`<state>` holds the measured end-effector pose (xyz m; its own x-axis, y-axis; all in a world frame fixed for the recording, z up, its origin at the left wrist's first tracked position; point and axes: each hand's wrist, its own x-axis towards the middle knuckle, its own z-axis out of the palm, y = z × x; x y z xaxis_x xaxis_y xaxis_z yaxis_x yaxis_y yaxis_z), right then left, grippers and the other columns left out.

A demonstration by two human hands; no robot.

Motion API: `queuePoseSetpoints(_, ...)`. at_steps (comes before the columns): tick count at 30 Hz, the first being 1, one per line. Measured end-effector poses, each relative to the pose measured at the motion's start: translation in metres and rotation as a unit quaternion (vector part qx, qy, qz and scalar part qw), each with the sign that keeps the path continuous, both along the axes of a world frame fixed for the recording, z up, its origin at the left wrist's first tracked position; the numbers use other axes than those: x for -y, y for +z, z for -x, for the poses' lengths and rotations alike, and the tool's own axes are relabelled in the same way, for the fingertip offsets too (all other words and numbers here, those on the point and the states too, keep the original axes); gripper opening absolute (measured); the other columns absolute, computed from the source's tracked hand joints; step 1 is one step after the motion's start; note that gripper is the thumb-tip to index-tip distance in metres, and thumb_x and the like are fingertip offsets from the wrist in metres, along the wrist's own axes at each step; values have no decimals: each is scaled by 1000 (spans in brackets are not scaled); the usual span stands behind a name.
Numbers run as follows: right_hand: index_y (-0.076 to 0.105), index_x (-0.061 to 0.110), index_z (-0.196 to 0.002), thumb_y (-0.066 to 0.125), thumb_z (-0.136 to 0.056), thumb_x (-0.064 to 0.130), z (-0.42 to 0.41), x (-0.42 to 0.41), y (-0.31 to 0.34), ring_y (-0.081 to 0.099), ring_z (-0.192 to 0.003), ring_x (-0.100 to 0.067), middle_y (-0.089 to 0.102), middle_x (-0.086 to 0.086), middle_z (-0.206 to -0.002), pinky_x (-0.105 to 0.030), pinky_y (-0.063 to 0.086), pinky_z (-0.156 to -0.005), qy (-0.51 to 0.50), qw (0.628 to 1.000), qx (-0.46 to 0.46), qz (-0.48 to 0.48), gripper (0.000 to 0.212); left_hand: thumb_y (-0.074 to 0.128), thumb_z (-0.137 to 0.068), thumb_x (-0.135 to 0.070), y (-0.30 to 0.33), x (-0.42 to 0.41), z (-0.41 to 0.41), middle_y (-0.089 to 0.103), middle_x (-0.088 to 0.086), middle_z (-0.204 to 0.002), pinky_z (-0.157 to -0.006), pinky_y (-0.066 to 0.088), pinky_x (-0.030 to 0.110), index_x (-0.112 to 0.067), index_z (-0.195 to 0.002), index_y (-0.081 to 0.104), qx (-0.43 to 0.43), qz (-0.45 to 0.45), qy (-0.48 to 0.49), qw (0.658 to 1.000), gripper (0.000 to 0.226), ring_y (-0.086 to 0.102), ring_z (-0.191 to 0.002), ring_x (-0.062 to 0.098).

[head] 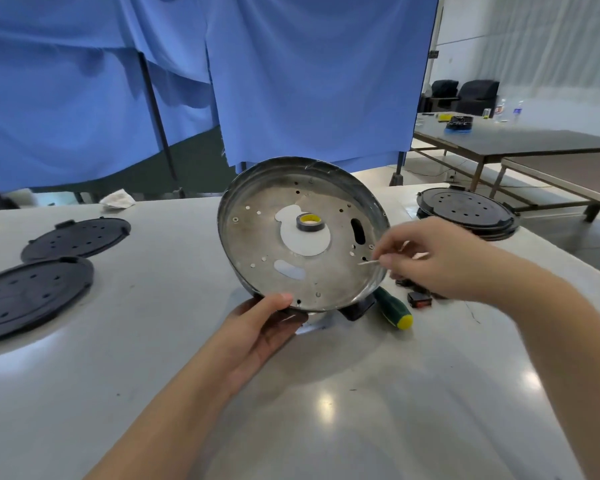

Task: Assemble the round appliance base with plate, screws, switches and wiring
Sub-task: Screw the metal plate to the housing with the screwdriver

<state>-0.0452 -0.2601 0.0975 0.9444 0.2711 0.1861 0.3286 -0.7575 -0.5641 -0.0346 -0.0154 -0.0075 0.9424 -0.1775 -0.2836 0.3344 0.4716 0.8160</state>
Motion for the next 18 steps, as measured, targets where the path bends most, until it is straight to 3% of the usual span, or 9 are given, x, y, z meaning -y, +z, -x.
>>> queuePoseSetpoints(2, 68, 33, -80, 60, -88, 20, -5, -26, -11, 62, -67, -3, 65, 14, -73, -20, 53, -60, 40, 999, 15, -13, 17, 83, -43, -22, 0, 0, -2, 73, 20, -95, -78, 60, 33, 0, -92, 72, 5, -10, 6, 1000, 55, 73, -85, 26)
queuePoseSetpoints(4, 69, 29, -82, 64, -85, 20, -13, -46, -25, 62, -69, -7, 66, 9, -73, -26, 54, -68, 77, 996, -2, -43, 10, 82, -46, -23, -1, -1, -4, 73, 19, -100, -81, 60, 32, 1, -103, 68, 13, -24, 6, 1000, 64, 72, -86, 25)
queuePoseSetpoints(7, 70, 19, -78, 74, -81, 21, -23, -61, -43, 63, -67, -10, 69, 3, -70, -24, 53, -69, 105, 984, -39, -137, 5, 78, -56, -22, -1, -3, -3, 74, 17, -106, -77, 59, 28, -1, -110, 67, 37, -25, -10, 999, 59, 72, -93, 23)
queuePoseSetpoints(10, 71, 13, -76, 78, -77, 18, -26, -64, -58, 61, -62, -6, 67, 4, -63, -20, 50, -64, 101, 970, -56, -216, 8, 77, -61, -19, -3, -3, -3, 73, 17, -107, -74, 58, 25, 0, -114, 64, 42, -29, -13, 999, 58, 72, -96, 25)
queuePoseSetpoints(15, 71, 11, -74, 78, -77, 16, -29, -62, -73, 59, -58, -6, 67, 3, -62, -17, 48, -59, 77, 959, -45, -269, 9, 76, -61, -17, -3, -2, -5, 72, 18, -109, -76, 59, 27, 2, -117, 63, 34, -31, -23, 999, 60, 72, -99, 27)
queuePoseSetpoints(18, 70, 15, -71, 78, -76, 16, -28, -63, -79, 60, -61, -12, 69, -5, -64, -23, 50, -61, 83, 952, -42, -293, 10, 77, -61, -17, -2, -1, -5, 73, 17, -107, -74, 58, 26, 0, -116, 63, 39, -38, -29, 998, 59, 72, -97, 26)
